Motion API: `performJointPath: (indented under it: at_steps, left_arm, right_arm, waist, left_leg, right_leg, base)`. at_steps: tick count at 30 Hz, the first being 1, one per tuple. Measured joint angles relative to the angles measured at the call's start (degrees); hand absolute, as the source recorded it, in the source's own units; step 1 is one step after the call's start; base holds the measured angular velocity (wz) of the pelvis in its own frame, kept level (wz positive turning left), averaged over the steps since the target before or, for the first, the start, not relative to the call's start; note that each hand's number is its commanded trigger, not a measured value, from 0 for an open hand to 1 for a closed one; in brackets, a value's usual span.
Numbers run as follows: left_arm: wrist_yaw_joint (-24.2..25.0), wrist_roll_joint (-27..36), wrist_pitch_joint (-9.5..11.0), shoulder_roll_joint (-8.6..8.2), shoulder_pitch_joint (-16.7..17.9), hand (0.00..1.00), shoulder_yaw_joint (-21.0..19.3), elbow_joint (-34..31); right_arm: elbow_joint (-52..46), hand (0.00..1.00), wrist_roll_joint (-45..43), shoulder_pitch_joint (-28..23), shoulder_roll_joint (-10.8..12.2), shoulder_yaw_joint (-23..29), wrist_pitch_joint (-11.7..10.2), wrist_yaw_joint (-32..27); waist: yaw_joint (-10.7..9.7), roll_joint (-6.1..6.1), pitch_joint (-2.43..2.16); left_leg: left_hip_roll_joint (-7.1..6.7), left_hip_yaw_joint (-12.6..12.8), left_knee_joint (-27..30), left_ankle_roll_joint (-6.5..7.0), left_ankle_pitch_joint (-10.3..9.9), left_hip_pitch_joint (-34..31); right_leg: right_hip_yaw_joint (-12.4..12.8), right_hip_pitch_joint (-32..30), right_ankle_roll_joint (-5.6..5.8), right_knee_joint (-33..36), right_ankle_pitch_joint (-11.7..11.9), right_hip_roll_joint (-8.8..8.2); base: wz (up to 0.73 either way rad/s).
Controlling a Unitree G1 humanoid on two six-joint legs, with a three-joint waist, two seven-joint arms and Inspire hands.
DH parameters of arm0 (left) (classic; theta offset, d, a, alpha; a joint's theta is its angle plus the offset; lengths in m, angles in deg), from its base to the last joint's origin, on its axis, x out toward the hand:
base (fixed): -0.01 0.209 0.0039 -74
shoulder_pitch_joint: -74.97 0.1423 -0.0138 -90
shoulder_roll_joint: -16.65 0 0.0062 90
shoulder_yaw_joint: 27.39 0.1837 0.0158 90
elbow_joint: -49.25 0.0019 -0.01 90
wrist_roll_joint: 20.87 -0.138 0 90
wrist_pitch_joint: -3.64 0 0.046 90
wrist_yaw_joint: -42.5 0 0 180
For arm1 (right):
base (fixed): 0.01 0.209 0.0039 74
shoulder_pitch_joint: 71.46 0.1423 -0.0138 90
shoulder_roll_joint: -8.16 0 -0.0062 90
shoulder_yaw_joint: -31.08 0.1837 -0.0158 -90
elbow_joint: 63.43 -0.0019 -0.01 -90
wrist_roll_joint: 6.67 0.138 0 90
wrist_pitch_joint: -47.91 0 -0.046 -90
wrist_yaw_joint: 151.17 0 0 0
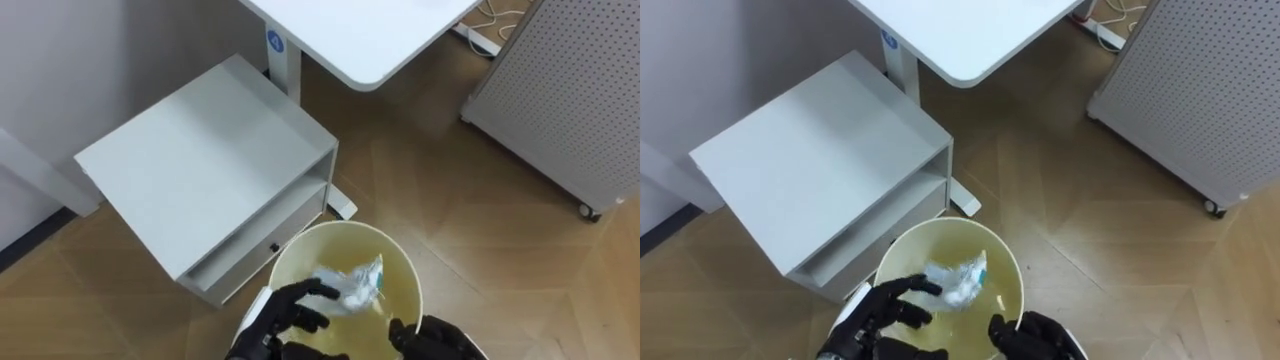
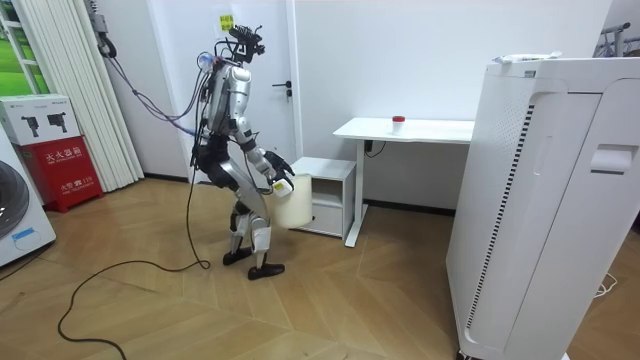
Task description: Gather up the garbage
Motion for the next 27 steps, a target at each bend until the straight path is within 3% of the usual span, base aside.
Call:
performJointPath:
  at_steps: [15,20,27]
  left_arm:
    - [-0.74,-3.67,0.4,-1.19,-0.22,0.0,-3.09,-0.42]
    - [-1.88,-5.11,0.63,-0.96,-0.2,0.0,-5.19,-2.03]
    - [-5.12,-8.03,2.11,0.42,0.42,0.0,-6.21,-9.36]
  right_arm:
    - [2.42,1.0,-8.31,-0.66,0.47,0.28,0.09,1.24]
    - [2.86,1.0,-8.73,-0.71,0.51,1.33,0.19,1.38]
    - [-0.88,1.0,-8.82,-2.25,-0.05,5.33,0.81,1.0]
  waist:
    - [0.07,0.19,0.13]
    - [0.06,0.94,0.75]
    - [-0.33,1.63,0.54]
  left_leg:
    - [-0.14,1.01,-3.14,-0.11,0.05,4.42]
    - [-0.3,1.14,-4.0,-0.04,-0.3,9.01]
    - [-1.2,1.5,-7.28,-0.03,-0.12,16.13]
  right_leg:
    - [-0.04,3.59,0.19,-1.93,-0.05,0.13]
    - [0.2,7.79,0.67,-2.54,-0.54,0.07]
    - [0.33,14.3,1.29,-4.53,-0.8,-0.16]
  base:
    - [-0.02]
    - [0.0]
    - [-0.02]
